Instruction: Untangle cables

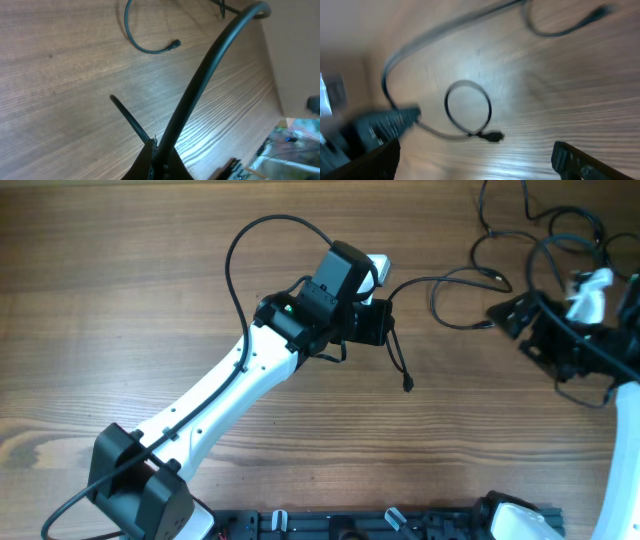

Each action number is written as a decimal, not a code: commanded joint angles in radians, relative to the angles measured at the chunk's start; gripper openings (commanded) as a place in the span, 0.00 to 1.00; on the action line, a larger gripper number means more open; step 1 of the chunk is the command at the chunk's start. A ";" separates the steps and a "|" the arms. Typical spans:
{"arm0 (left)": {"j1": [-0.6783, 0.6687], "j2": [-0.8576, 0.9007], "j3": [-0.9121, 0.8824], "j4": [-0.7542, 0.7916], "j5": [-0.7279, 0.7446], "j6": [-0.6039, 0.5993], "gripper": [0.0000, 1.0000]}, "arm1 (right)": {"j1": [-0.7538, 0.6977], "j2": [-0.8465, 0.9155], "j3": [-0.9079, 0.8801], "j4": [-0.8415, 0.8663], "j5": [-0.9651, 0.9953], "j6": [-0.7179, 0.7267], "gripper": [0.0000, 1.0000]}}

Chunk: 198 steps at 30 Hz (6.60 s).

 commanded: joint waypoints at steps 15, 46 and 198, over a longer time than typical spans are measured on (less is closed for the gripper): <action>0.156 0.009 0.005 0.040 0.731 -0.238 0.04 | 0.344 0.082 -0.096 0.194 -0.002 -0.265 0.96; 0.131 0.009 0.005 -0.013 0.637 -0.121 0.04 | 0.416 0.112 -0.097 0.067 -0.040 -0.226 0.63; 0.087 0.009 0.005 -0.348 0.153 -0.092 1.00 | -0.259 0.719 0.327 0.164 0.658 0.453 0.83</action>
